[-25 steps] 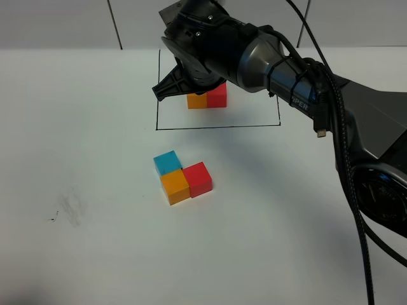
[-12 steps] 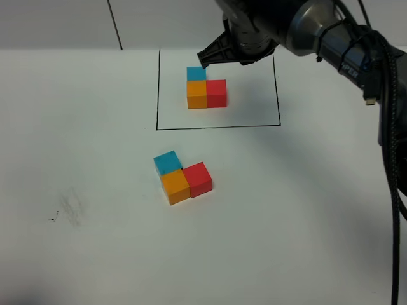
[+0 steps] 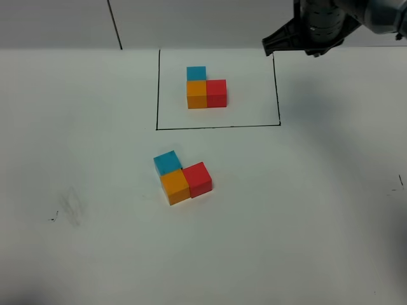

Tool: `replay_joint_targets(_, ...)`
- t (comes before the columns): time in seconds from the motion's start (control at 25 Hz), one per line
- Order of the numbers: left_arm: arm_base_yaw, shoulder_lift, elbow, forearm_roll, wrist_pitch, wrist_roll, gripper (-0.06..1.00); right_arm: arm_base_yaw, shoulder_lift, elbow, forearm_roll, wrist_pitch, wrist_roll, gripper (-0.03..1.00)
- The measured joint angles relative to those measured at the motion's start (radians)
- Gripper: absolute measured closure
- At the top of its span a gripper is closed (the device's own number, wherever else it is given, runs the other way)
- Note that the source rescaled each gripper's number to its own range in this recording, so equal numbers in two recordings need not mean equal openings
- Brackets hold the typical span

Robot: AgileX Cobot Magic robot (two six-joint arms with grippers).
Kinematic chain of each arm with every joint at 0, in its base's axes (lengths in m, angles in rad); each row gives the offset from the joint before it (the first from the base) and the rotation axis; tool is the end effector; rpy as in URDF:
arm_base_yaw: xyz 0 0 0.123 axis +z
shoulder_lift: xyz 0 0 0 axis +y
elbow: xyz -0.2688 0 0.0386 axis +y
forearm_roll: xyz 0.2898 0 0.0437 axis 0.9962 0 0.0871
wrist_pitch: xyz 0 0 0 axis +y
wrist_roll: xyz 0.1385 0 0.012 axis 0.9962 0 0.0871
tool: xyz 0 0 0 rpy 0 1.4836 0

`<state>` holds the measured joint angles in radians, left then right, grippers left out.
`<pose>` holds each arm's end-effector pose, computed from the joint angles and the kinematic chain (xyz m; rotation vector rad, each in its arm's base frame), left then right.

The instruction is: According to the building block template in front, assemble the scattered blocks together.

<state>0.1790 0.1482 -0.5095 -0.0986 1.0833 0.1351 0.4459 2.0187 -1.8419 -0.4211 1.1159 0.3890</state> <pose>0.1075 0.0072 0.2622 -0.0507 2.2007 0.0538 0.4684 0.1673 0.2216 -0.2281 2.6210 -0.3059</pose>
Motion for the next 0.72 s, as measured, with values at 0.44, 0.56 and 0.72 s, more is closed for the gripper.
replay_joint_targets(0.44,0.0,0.0,0.0,0.0,0.0,0.0,0.94,-0.171,-0.314,0.45,0.027,-0.147,0.0,0.96)
replay_joint_targets(0.56,0.0,0.0,0.0,0.0,0.0,0.0,0.94,-0.21,-0.421,0.573,0.027,-0.172,-0.031,0.96)
replay_joint_targets(0.72,0.0,0.0,0.0,0.0,0.0,0.0,0.94,-0.24,-0.569,0.734,0.047,-0.198,-0.097,0.96)
